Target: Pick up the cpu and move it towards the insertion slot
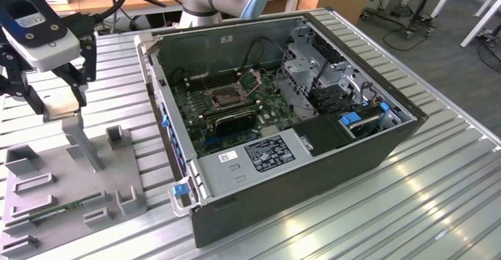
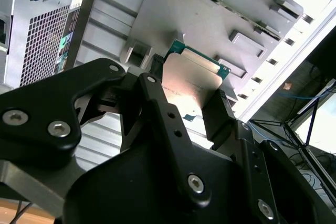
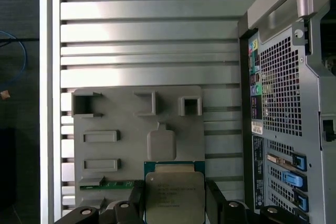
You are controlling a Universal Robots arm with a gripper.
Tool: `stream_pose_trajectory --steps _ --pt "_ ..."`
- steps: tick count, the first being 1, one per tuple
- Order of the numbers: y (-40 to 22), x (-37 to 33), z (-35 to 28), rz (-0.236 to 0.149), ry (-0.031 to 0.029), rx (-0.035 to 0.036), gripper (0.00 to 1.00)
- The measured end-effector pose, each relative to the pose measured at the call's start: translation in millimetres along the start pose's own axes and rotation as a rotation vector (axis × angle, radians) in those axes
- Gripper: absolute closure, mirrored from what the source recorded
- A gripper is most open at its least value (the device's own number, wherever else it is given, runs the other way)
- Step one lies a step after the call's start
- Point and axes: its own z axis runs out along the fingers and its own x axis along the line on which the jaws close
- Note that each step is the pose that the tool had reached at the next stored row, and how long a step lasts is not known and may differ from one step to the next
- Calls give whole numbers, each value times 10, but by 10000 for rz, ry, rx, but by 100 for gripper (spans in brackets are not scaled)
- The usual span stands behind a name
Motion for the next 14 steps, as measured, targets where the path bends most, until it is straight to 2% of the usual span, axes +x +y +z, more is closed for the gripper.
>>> stream_pose_trajectory --steps 9,14 --pt "0 -3 -7 0 1 0 45" --pt "2 -47 -6 0 1 -1 45"
